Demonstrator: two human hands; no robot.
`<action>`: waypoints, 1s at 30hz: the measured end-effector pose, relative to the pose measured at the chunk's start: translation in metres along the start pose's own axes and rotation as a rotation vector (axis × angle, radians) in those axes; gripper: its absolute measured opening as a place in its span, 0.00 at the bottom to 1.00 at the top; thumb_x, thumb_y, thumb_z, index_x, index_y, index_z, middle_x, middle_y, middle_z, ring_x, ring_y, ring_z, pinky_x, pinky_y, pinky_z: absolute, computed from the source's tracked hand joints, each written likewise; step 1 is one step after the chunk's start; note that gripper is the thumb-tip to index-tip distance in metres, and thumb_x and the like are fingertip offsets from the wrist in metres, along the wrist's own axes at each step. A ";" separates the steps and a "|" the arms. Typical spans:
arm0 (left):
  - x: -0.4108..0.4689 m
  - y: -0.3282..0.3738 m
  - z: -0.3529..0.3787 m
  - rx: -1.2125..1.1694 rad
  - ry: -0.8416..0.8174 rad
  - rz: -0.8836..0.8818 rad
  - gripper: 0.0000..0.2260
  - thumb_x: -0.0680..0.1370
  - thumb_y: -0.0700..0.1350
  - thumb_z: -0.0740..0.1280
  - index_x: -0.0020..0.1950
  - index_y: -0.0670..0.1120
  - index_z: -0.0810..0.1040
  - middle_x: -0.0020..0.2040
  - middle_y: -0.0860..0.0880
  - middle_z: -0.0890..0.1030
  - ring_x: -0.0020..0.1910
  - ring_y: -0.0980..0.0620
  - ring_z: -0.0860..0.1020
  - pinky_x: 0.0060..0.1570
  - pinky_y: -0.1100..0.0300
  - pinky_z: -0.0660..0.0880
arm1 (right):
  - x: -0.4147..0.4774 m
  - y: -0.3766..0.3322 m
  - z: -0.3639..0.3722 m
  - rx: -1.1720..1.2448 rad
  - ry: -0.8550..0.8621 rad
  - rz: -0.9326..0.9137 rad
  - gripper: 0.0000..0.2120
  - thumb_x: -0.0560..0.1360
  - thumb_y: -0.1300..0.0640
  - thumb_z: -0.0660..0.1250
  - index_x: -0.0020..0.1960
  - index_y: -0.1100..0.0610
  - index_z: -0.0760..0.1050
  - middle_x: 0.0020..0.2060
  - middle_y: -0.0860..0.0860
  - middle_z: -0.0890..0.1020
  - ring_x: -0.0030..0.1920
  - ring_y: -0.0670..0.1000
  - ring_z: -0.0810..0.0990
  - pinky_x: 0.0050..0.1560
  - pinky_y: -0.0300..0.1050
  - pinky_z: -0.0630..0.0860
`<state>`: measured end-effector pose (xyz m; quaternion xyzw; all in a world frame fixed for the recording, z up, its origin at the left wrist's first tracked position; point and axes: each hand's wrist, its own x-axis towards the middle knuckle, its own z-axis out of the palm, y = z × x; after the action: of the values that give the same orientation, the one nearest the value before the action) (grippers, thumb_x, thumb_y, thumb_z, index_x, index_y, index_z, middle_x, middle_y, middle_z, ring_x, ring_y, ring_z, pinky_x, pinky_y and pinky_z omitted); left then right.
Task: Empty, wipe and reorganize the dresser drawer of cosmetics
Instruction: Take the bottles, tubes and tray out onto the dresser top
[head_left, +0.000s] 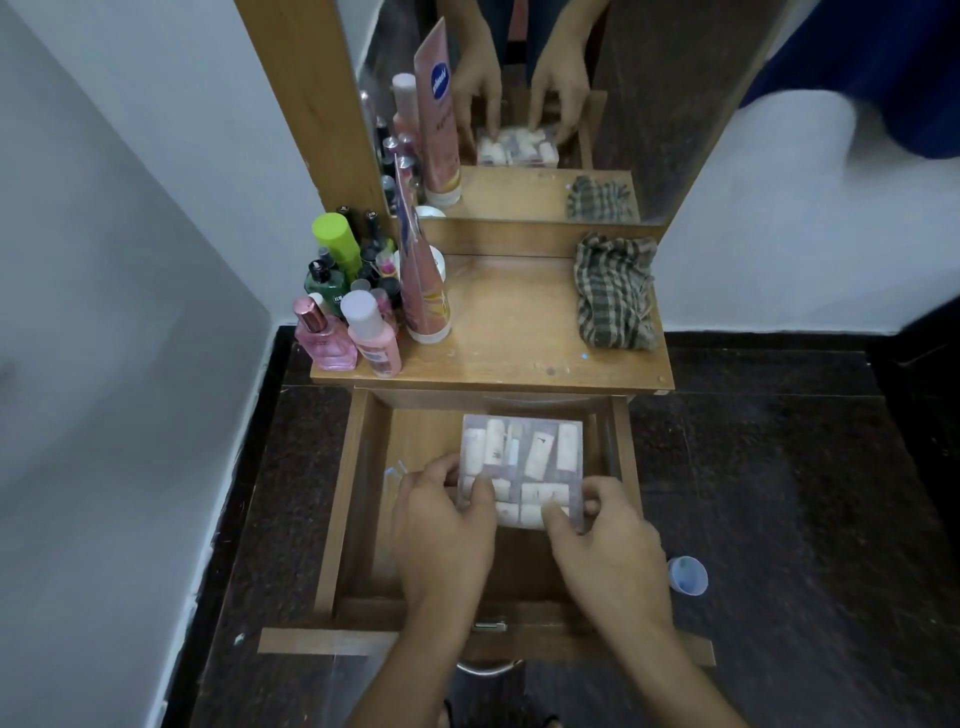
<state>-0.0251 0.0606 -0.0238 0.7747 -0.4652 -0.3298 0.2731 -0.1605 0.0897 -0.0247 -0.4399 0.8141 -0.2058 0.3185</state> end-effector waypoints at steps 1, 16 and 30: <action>-0.005 0.005 -0.003 -0.030 0.028 0.006 0.14 0.77 0.51 0.71 0.63 0.52 0.81 0.54 0.54 0.80 0.51 0.52 0.80 0.51 0.54 0.76 | -0.003 -0.004 -0.006 0.029 0.016 -0.019 0.12 0.75 0.48 0.71 0.57 0.45 0.74 0.46 0.41 0.82 0.44 0.44 0.80 0.43 0.43 0.77; 0.050 0.067 0.001 -0.003 0.005 0.082 0.12 0.78 0.47 0.66 0.59 0.52 0.82 0.51 0.48 0.83 0.54 0.43 0.79 0.51 0.52 0.75 | 0.078 -0.056 -0.032 0.173 0.023 -0.085 0.08 0.76 0.46 0.69 0.52 0.45 0.81 0.41 0.45 0.86 0.40 0.51 0.86 0.45 0.55 0.84; 0.043 0.048 0.002 -0.163 0.056 0.219 0.23 0.74 0.45 0.74 0.69 0.50 0.79 0.62 0.53 0.80 0.57 0.55 0.80 0.59 0.59 0.75 | 0.084 -0.052 -0.038 -0.449 0.019 -0.379 0.41 0.72 0.31 0.69 0.78 0.47 0.59 0.60 0.53 0.80 0.59 0.59 0.80 0.50 0.53 0.77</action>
<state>-0.0372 0.0020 -0.0010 0.7034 -0.5108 -0.3129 0.3826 -0.1915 -0.0068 0.0063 -0.6414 0.7457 -0.0805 0.1614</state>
